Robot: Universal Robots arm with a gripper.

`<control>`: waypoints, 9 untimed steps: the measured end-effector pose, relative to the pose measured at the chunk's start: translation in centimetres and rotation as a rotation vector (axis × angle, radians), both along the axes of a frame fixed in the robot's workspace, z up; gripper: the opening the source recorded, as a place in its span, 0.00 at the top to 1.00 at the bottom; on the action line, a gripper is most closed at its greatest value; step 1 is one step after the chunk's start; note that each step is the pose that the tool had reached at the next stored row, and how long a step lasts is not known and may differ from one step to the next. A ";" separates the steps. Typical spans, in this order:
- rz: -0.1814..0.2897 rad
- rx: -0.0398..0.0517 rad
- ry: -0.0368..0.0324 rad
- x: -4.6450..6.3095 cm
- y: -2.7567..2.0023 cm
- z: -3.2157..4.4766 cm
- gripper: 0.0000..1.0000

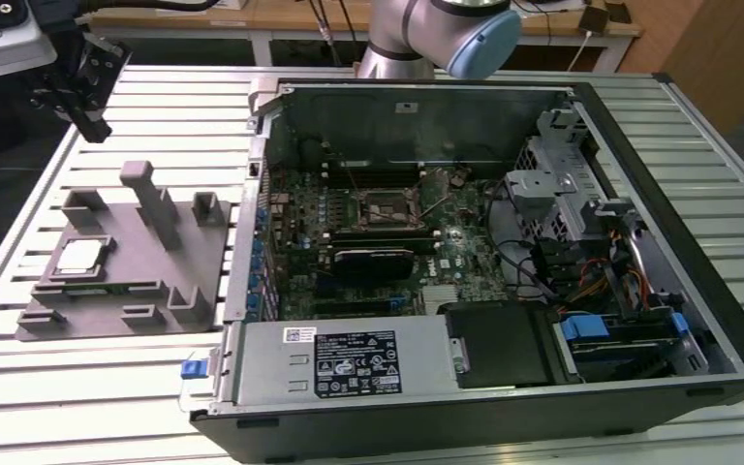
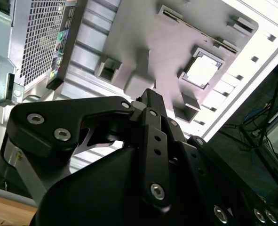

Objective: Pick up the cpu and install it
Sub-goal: 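Reach for the cpu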

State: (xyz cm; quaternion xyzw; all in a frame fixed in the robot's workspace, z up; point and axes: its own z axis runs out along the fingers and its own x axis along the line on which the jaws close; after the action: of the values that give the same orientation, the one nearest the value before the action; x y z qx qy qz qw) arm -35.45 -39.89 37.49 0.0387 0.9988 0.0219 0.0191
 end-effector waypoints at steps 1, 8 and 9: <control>0.000 0.0000 0.0000 -0.1 0.00 -0.10 0.89; 0.000 0.0000 0.0000 -1.0 0.00 -0.83 0.89; 0.000 0.0000 0.0001 -1.1 0.00 -0.95 0.89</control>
State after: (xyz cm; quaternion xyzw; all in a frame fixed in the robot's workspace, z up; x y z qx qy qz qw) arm -36.59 -39.90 36.54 0.0387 0.9988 0.0219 0.0191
